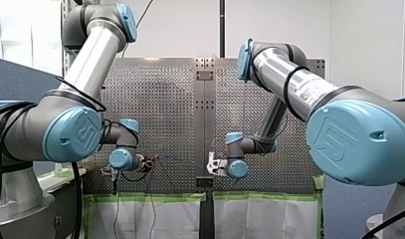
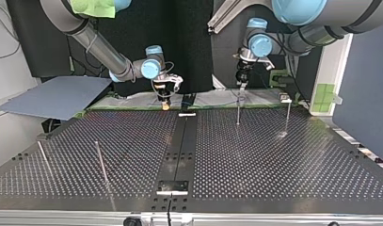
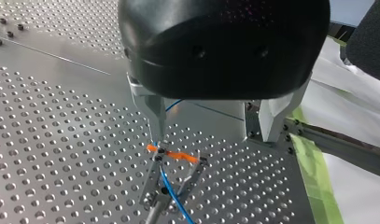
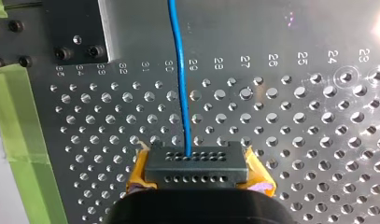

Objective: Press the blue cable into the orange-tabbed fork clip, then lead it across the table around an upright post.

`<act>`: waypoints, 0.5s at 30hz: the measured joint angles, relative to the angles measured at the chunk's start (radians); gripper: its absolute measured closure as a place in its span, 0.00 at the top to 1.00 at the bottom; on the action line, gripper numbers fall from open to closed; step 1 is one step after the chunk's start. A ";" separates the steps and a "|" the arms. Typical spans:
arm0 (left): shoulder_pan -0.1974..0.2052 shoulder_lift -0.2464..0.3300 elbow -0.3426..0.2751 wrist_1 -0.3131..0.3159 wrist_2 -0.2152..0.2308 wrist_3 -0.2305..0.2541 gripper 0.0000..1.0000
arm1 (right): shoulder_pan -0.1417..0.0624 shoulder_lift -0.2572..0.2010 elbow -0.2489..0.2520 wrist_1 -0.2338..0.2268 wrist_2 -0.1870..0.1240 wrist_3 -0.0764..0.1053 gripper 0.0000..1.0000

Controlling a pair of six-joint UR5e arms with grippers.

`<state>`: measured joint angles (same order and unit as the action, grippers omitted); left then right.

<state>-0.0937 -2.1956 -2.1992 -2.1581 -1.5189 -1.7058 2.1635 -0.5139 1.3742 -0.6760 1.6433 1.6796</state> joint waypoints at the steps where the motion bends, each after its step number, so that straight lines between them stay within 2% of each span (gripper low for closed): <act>1: -0.002 0.000 0.002 0.001 0.000 -0.003 1.00 | 0.000 0.000 0.000 0.000 0.000 0.000 0.00; 8: -0.016 0.000 0.012 0.003 0.001 -0.019 1.00 | 0.002 0.001 0.000 -0.002 0.000 0.000 0.00; 15: -0.057 0.000 0.040 0.005 -0.012 -0.062 1.00 | 0.002 0.003 0.000 -0.003 0.000 0.000 0.00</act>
<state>-0.1510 -2.1956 -2.1592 -2.1533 -1.5312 -1.7674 2.1653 -0.5112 1.3745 -0.6792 1.6431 1.6800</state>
